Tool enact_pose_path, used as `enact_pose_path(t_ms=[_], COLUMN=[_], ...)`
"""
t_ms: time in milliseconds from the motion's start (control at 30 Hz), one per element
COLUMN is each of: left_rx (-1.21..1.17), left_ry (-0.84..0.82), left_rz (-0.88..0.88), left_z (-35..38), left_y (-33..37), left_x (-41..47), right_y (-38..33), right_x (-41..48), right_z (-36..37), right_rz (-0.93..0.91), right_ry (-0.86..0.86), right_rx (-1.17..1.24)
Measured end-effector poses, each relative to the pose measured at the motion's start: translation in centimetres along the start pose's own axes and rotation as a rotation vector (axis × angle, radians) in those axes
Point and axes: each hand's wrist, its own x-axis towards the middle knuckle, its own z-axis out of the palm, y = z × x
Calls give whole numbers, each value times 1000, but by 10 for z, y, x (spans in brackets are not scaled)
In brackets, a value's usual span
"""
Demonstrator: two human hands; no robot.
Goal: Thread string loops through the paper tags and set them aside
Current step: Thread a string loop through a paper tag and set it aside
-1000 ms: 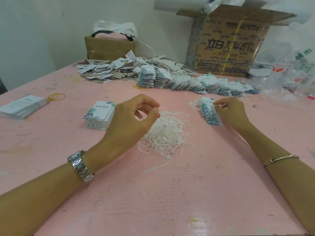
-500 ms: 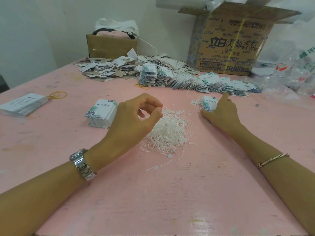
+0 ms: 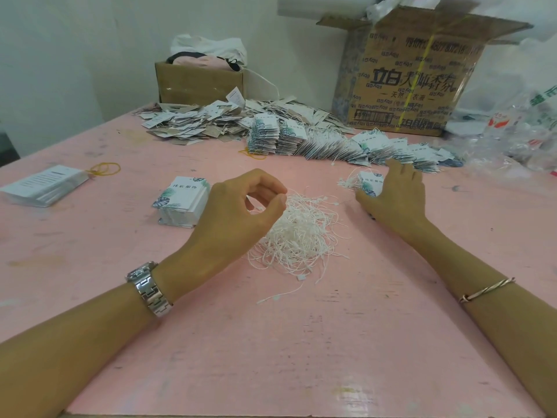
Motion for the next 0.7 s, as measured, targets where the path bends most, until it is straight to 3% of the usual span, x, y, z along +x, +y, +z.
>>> enact_pose_path(t_ms=[67,200,367,500,700], left_rx=[14,29,40,46,86], left_ry=[5,8,3,-15,-17], left_rz=[-4,-2,4,12,93], left_z=[0,1,1,1,2], left_y=[-2,-5,-6,-8,-4], left_x=[1,1,1,2,2], right_y=[-9,-29,-39,-41,-62], right_x=[-3,-16,-28,-31,-45], right_z=[-7,-16,-17,-18,-39], right_rz=[-146,-392,-454,-439,-480], right_ry=[-19,-267,-363,-341,-304], right_rx=[175,400,455,507,854])
